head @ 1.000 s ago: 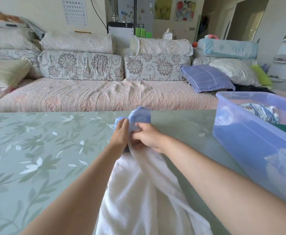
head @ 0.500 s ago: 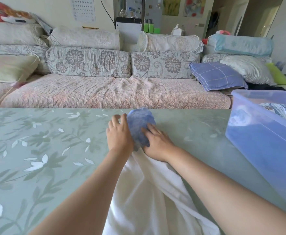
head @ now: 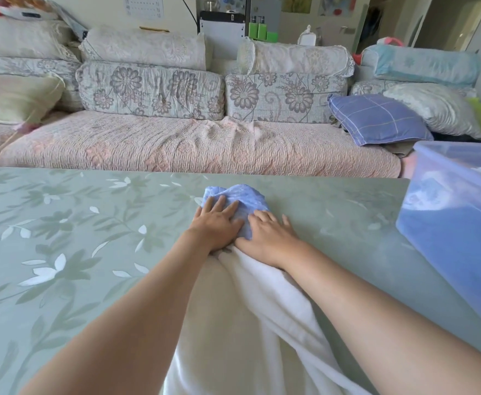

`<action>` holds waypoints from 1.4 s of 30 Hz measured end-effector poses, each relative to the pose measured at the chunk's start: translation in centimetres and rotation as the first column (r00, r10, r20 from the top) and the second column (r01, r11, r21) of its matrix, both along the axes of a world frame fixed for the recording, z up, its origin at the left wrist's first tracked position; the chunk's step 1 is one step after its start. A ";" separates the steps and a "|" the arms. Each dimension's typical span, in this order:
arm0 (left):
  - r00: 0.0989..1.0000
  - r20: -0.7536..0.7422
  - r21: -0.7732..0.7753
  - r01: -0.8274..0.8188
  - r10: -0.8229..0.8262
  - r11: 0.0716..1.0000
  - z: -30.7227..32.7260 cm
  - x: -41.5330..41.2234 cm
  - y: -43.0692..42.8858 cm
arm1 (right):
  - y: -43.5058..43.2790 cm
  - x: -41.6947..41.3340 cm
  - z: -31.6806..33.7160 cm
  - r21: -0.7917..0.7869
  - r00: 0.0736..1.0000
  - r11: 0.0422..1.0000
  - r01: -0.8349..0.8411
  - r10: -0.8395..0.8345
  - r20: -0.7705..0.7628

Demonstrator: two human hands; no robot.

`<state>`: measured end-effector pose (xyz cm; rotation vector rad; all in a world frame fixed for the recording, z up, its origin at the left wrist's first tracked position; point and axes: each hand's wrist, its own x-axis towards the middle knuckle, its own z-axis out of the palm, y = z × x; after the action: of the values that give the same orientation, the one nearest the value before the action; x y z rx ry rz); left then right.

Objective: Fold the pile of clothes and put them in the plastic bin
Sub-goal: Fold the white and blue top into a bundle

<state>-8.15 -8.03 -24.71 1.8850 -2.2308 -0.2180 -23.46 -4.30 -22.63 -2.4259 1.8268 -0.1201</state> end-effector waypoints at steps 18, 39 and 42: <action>0.960 0.138 -0.039 -0.242 0.245 0.970 0.5 0.5 1.4 | -2.8 0.3 -0.7 0.128 0.999 0.991 -0.027 0.021 0.041; 0.975 0.079 -0.219 0.221 -0.209 0.950 7.5 -3.3 18.7 | 17.7 -6.0 6.5 0.157 0.982 0.986 0.054 -0.081 0.173; 0.971 0.052 -0.119 0.237 -0.232 0.964 7.0 -2.4 22.7 | 20.3 -6.1 7.1 0.182 0.998 0.981 0.070 -0.070 -0.002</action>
<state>-10.51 14.64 -17.73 1.5739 -2.4301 -0.0781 -29.60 15.97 -15.57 -2.2382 1.8341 0.0352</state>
